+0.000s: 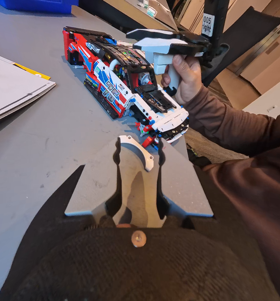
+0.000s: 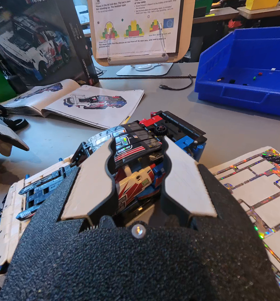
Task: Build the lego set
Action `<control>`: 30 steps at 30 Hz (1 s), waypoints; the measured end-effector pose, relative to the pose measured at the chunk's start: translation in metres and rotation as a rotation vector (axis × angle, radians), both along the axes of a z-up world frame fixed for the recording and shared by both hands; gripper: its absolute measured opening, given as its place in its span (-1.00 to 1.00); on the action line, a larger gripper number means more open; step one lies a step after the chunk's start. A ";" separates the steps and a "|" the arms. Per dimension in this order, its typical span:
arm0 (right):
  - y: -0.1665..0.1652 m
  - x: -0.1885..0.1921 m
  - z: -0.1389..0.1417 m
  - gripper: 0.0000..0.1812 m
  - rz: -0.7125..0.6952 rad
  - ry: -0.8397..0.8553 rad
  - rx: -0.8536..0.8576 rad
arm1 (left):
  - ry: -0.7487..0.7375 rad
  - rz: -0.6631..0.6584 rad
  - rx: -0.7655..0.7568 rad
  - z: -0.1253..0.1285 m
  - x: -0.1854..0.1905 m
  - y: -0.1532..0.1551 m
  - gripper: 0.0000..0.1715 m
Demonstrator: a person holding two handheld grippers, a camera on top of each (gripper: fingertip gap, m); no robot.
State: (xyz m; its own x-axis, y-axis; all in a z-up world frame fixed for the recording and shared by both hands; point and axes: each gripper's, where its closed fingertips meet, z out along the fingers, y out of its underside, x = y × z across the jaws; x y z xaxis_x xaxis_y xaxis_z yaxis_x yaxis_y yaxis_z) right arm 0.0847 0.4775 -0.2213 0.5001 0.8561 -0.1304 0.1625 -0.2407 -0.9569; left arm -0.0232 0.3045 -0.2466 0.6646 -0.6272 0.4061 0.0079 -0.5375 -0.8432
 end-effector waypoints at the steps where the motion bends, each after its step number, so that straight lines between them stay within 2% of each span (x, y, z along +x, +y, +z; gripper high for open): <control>1: 0.000 -0.002 -0.002 -0.38 0.011 -0.003 -0.009 | -0.003 0.000 -0.004 0.000 0.000 0.001 -0.50; 6: 0.002 -0.010 -0.009 -0.38 0.051 -0.018 -0.059 | -0.001 -0.008 -0.003 0.000 0.001 0.000 -0.50; 19: 0.003 -0.008 -0.003 -0.38 0.052 0.041 -0.069 | -0.041 -0.010 -0.020 0.002 -0.001 0.001 -0.50; 27: -0.014 -0.009 0.007 -0.41 0.099 0.064 0.004 | -0.050 -0.005 -0.019 0.002 -0.002 0.001 -0.51; 30: -0.023 -0.008 0.007 -0.42 0.114 0.066 -0.026 | -0.047 -0.007 -0.011 0.003 -0.002 -0.001 -0.51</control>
